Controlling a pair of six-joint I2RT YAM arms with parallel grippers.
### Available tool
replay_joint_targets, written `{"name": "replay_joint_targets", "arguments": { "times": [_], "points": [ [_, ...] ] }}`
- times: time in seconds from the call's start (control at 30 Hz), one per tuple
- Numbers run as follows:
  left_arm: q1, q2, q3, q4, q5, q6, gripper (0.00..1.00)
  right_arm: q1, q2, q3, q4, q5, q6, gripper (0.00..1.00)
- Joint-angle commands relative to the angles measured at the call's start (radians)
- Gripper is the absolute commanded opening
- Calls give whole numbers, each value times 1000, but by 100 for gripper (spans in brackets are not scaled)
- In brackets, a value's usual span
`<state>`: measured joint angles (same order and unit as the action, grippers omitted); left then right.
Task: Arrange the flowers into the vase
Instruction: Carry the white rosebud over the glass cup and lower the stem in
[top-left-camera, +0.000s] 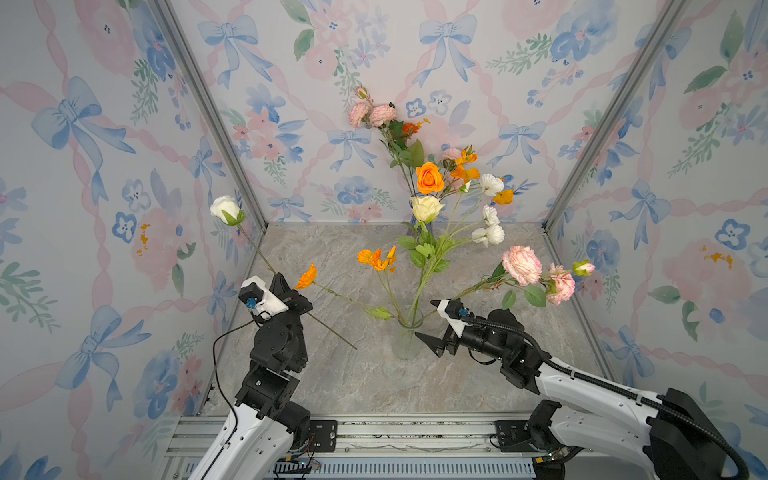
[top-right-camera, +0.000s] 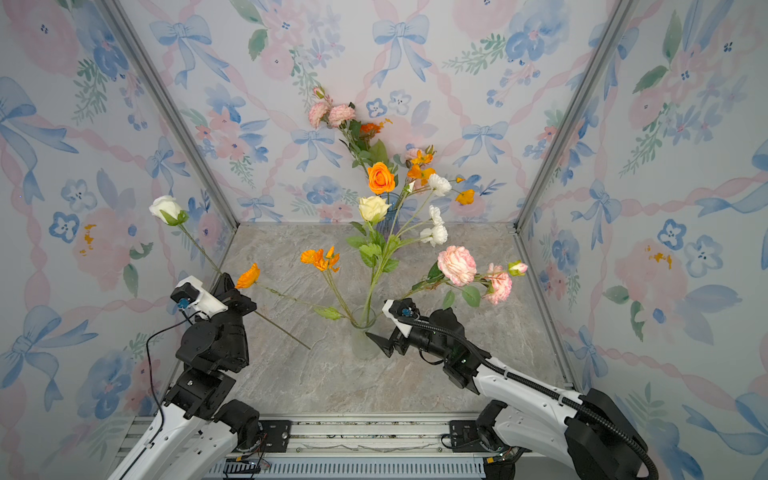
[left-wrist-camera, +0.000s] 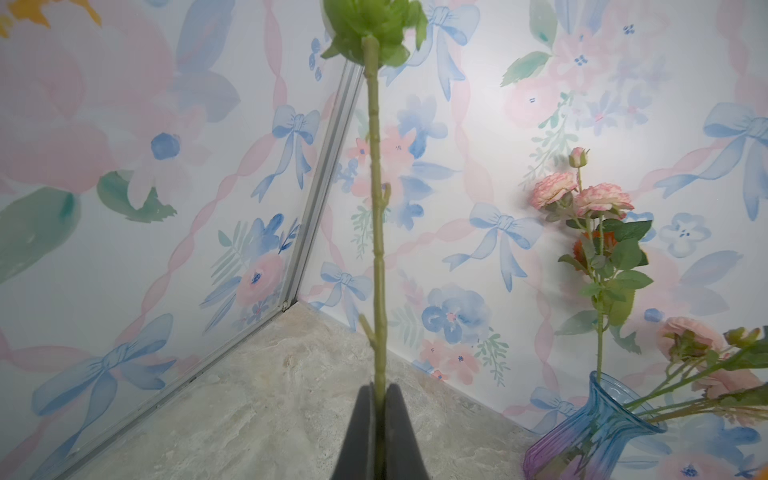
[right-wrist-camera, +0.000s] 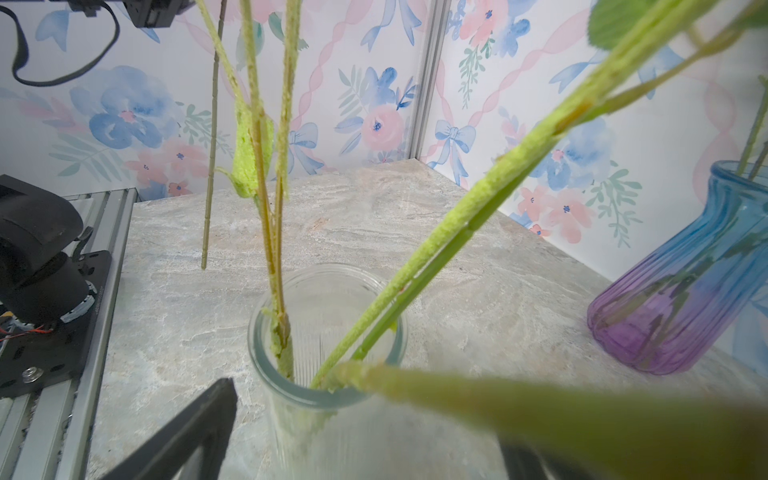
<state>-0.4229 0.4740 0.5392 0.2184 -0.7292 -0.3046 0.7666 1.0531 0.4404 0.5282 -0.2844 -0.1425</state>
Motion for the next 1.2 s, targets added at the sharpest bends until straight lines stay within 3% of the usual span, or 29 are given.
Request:
{"name": "replay_joint_targets", "arguments": {
  "times": [0.0, 0.1, 0.23, 0.37, 0.53, 0.73, 0.83, 1.03, 1.17],
  "points": [
    [-5, -45, 49, 3, 216, 102, 0, -1, -6, 1, -9, 2, -8, 97],
    [-6, -73, 96, -2, 417, 144, 0, -3, 4, 7, -15, -1, -9, 97],
    [-8, -44, 167, 7, 665, 113, 0, -12, 17, 8, 1, -13, 4, 97],
    [-8, 22, 222, 88, 822, 27, 0, -18, 20, 1, 17, -23, 16, 97],
    [-19, 65, 284, 99, 847, 38, 0, -24, 15, 0, 19, -26, 21, 97],
    [-18, 29, 306, 54, 604, 260, 0, -28, 5, -3, 13, -25, 20, 97],
    [-18, 73, 404, -50, 537, 288, 0, -29, 8, -3, 15, -23, 18, 97],
    [-18, 120, 552, -264, 853, 304, 0, -31, 20, -3, 29, -29, 27, 97],
    [-18, 110, 586, -413, 960, 296, 0, -31, 27, -6, 44, -39, 38, 97]
  ]
}}
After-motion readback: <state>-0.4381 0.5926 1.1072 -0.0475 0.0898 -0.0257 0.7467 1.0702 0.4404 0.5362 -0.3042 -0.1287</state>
